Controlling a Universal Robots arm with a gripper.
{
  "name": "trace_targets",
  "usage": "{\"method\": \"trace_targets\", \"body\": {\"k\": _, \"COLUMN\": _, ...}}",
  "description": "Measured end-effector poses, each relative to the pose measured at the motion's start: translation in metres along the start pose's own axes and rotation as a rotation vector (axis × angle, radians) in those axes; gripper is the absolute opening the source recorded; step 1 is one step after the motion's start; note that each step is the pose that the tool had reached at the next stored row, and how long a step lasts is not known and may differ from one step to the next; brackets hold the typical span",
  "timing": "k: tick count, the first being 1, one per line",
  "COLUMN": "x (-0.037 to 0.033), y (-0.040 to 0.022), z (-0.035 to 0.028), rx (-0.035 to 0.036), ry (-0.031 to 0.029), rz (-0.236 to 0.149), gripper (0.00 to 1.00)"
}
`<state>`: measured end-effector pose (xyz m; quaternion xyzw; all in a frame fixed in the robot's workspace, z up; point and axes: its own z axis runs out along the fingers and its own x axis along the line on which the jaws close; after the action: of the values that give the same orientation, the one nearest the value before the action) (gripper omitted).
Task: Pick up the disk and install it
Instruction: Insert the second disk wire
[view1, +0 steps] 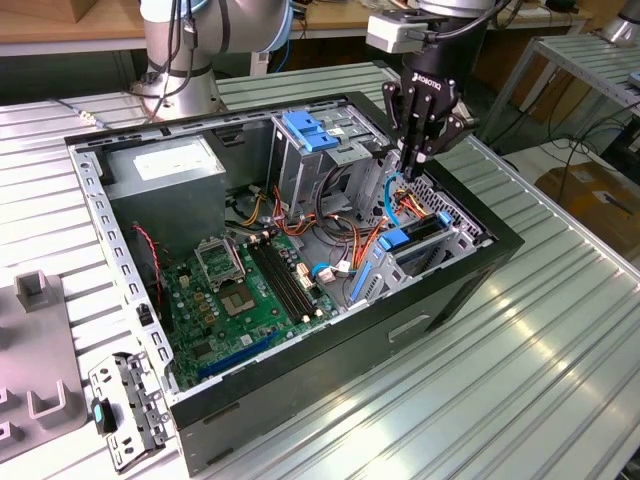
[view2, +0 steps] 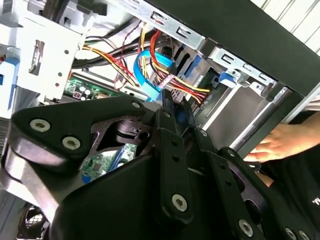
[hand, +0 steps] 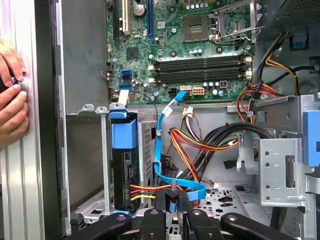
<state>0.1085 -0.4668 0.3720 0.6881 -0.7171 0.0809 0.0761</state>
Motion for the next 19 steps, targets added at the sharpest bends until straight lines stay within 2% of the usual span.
{"method": "trace_targets", "body": {"k": 1, "x": 0.0000, "y": 0.0000, "z": 0.0001, "rx": 0.0001, "ry": 0.0025, "rz": 0.000, "gripper": 0.23}}
{"method": "trace_targets", "body": {"k": 2, "x": -0.0001, "y": 0.0000, "z": 0.0002, "rx": 0.0002, "ry": 0.0055, "rz": 0.000, "gripper": 0.16}}
{"method": "trace_targets", "body": {"k": 4, "x": -0.0002, "y": 0.0000, "z": 0.0006, "rx": 0.0005, "ry": 0.0116, "rz": 0.000, "gripper": 0.16}}
{"method": "trace_targets", "body": {"k": 5, "x": -0.0002, "y": 0.0000, "z": 0.0009, "rx": 0.0007, "ry": 0.0164, "rz": 0.000, "gripper": 0.11}}
{"method": "trace_targets", "body": {"k": 6, "x": -0.0003, "y": 0.0000, "z": 0.0011, "rx": 0.0009, "ry": 0.0209, "rz": 0.000, "gripper": 0.11}}
{"method": "trace_targets", "body": {"k": 8, "x": -0.0004, "y": 0.0000, "z": 0.0015, "rx": 0.0017, "ry": 0.0412, "rz": 0.000, "gripper": 0.12}}
{"method": "trace_targets", "body": {"k": 9, "x": -0.0004, "y": 0.0000, "z": 0.0019, "rx": 0.0022, "ry": 0.0531, "rz": 0.000, "gripper": 0.17}}
{"method": "trace_targets", "body": {"k": 10, "x": -0.0005, "y": 0.0000, "z": 0.0022, "rx": 0.0026, "ry": 0.0622, "rz": 0.000, "gripper": 0.24}}
{"method": "trace_targets", "body": {"k": 11, "x": -0.0008, "y": 0.0000, "z": 0.0032, "rx": 0.0034, "ry": 0.0827, "rz": 0.000, "gripper": 0.24}}
{"method": "trace_targets", "body": {"k": 12, "x": -0.0010, "y": 0.0001, "z": 0.0041, "rx": 0.0038, "ry": 0.0930, "rz": 0.000, "gripper": 0.31}}
{"method": "trace_targets", "body": {"k": 13, "x": -0.0011, "y": 0.0001, "z": 0.0049, "rx": 0.0041, "ry": 0.0997, "rz": 0.000, "gripper": 0.31}}
{"method": "trace_targets", "body": {"k": 15, "x": -0.0015, "y": 0.0001, "z": 0.0065, "rx": 0.0045, "ry": 0.1089, "rz": 0.000, "gripper": 0.29}}
{"method": "trace_targets", "body": {"k": 16, "x": -0.0015, "y": 0.0000, "z": 0.0069, "rx": 0.0046, "ry": 0.1109, "rz": 0.000, "gripper": 0.22}}
{"method": "trace_targets", "body": {"k": 17, "x": -0.0012, "y": 0.0001, "z": 0.0072, "rx": 0.0046, "ry": 0.1110, "rz": 0.000, "gripper": 0.16}}
{"method": "trace_targets", "body": {"k": 19, "x": -0.0005, "y": 0.0001, "z": 0.0076, "rx": 0.0046, "ry": 0.1110, "rz": 0.000, "gripper": 0.16}}
